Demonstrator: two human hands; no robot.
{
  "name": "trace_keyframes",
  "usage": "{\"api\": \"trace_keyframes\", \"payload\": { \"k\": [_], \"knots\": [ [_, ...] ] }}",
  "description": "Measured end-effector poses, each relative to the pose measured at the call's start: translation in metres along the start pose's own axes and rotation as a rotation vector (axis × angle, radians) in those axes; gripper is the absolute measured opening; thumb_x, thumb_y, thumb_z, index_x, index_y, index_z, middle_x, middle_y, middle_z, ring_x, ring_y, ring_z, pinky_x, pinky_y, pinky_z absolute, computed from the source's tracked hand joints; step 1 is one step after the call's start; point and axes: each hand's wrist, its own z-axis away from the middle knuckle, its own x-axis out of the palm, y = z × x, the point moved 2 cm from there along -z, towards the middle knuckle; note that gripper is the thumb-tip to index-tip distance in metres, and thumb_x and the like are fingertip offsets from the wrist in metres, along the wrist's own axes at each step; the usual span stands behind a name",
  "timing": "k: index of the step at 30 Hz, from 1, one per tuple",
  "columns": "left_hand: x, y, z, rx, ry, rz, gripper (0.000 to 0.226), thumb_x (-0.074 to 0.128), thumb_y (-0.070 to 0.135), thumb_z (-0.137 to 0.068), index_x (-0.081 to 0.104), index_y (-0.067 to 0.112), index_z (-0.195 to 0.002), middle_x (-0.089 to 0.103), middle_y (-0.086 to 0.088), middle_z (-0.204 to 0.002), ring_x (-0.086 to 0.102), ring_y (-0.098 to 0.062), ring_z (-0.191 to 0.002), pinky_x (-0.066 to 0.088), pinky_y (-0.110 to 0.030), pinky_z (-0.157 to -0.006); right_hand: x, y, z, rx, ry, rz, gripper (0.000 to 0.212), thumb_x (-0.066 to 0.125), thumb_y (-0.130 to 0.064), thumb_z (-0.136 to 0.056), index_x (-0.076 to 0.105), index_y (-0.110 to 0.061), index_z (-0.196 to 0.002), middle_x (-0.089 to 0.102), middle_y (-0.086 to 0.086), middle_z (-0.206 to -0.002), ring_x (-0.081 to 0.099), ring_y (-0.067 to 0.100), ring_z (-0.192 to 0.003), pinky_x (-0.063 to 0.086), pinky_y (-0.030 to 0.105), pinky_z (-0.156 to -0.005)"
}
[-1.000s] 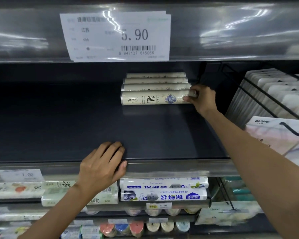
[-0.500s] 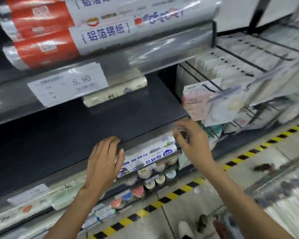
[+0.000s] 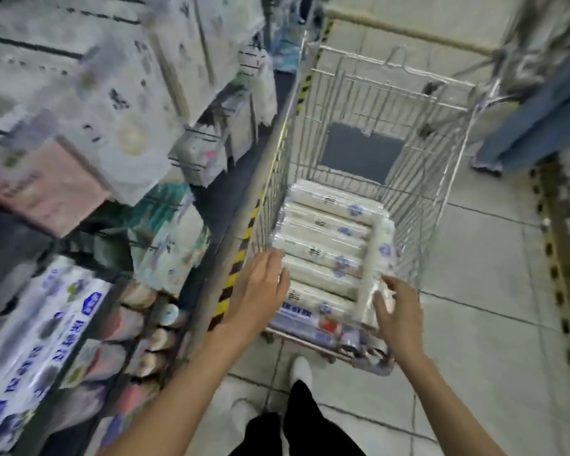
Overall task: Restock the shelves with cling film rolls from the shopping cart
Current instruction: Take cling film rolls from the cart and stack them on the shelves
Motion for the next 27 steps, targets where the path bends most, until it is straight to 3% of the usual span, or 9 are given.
{"api": "trace_keyframes", "payload": {
  "k": [4, 7, 10, 12, 16, 19, 23, 25, 27],
  "knots": [
    [0.069, 0.031, -0.024, 0.010, -0.194, -0.014, 0.031, 0.042, 0.018, -0.085, 0.060, 0.003, -0.106, 0.069, -0.013, -0.095, 0.053, -0.019, -0.094, 0.039, -0.028, -0.081, 0.001, 0.035, -0.021, 0.168, -0.063, 0.025, 0.041, 0.060, -0.014, -0.091, 0.050, 0.005, -0.126, 0.055, 0.022, -0.123, 0.051, 0.038, -0.114, 0.036, 0.036, -0.095],
    [0.111, 0.031, -0.023, 0.077, -0.431, -0.091, 0.035, 0.041, 0.028, -0.081, 0.069, 0.010, -0.093, 0.070, -0.003, -0.086, 0.062, -0.014, -0.087, 0.040, -0.024, -0.077, 0.013, 0.042, -0.036, 0.273, -0.106, -0.010, 0.048, 0.058, -0.025, -0.092, 0.047, 0.005, -0.127, 0.055, 0.021, -0.123, 0.052, 0.036, -0.114, 0.041, 0.039, -0.096],
    [0.129, 0.012, -0.005, 0.174, -0.557, -0.160, 0.025, 0.056, 0.035, -0.076, 0.069, 0.015, -0.081, 0.067, -0.001, -0.077, 0.066, -0.018, -0.070, 0.050, -0.026, -0.065, 0.027, 0.037, -0.051, 0.353, -0.117, -0.055, 0.057, 0.061, -0.036, -0.089, 0.047, 0.003, -0.127, 0.056, 0.019, -0.120, 0.051, 0.036, -0.113, 0.041, 0.041, -0.096],
    [0.128, 0.002, 0.003, 0.259, -0.653, -0.186, 0.030, 0.065, 0.045, -0.071, 0.066, 0.017, -0.083, 0.065, 0.000, -0.082, 0.065, -0.019, -0.074, 0.051, -0.025, -0.060, 0.035, 0.030, -0.061, 0.382, -0.146, -0.064, 0.066, 0.063, -0.041, -0.087, 0.042, 0.003, -0.132, 0.050, 0.017, -0.127, 0.045, 0.033, -0.121, 0.037, 0.035, -0.100],
    [0.132, -0.012, 0.001, 0.265, -0.829, -0.292, 0.073, 0.092, 0.041, -0.023, 0.070, 0.021, -0.089, 0.069, 0.003, -0.090, 0.067, -0.015, -0.082, 0.053, -0.024, -0.066, 0.045, 0.025, -0.076, 0.465, -0.205, -0.019, 0.069, 0.067, -0.039, -0.084, 0.041, 0.005, -0.131, 0.049, 0.019, -0.127, 0.044, 0.033, -0.121, 0.038, 0.033, -0.094],
    [0.139, -0.021, -0.004, 0.339, -0.777, -0.360, 0.082, 0.092, 0.036, -0.012, 0.074, 0.017, -0.090, 0.070, 0.001, -0.090, 0.068, -0.016, -0.081, 0.055, -0.024, -0.067, 0.041, 0.028, -0.081, 0.515, -0.175, -0.105, 0.054, 0.072, -0.034, -0.079, 0.053, 0.000, -0.116, 0.062, 0.016, -0.109, 0.059, 0.032, -0.102, 0.049, 0.037, -0.083],
    [0.118, -0.023, -0.010, 0.301, -0.724, -0.200, 0.076, 0.092, 0.039, -0.039, 0.067, 0.013, -0.106, 0.065, -0.002, -0.101, 0.064, -0.019, -0.092, 0.054, -0.028, -0.076, 0.003, 0.011, -0.075, 0.556, -0.154, -0.339, 0.033, 0.073, -0.024, -0.079, 0.060, -0.008, -0.104, 0.067, 0.007, -0.091, 0.064, 0.019, -0.073, 0.052, 0.029, -0.060],
    [0.090, -0.025, -0.020, 0.189, -0.659, 0.005, 0.063, 0.075, 0.041, -0.072, 0.056, 0.013, -0.125, 0.056, -0.001, -0.119, 0.053, -0.018, -0.109, 0.046, -0.032, -0.092, -0.021, -0.005, -0.074, 0.498, -0.201, -0.486, 0.038, 0.075, -0.021, -0.078, 0.058, -0.009, -0.110, 0.066, 0.005, -0.090, 0.063, 0.016, -0.070, 0.048, 0.023, -0.052],
    [0.053, -0.029, -0.037, -0.020, -0.573, 0.216, 0.059, 0.062, 0.046, -0.079, 0.051, 0.018, -0.130, 0.050, 0.006, -0.119, 0.047, -0.011, -0.108, 0.042, -0.025, -0.090, -0.040, -0.028, -0.077, 0.434, -0.283, -0.559, 0.056, 0.077, -0.030, -0.068, 0.056, -0.013, -0.117, 0.066, 0.007, -0.097, 0.064, 0.019, -0.072, 0.050, 0.025, -0.052]
  ]
}}
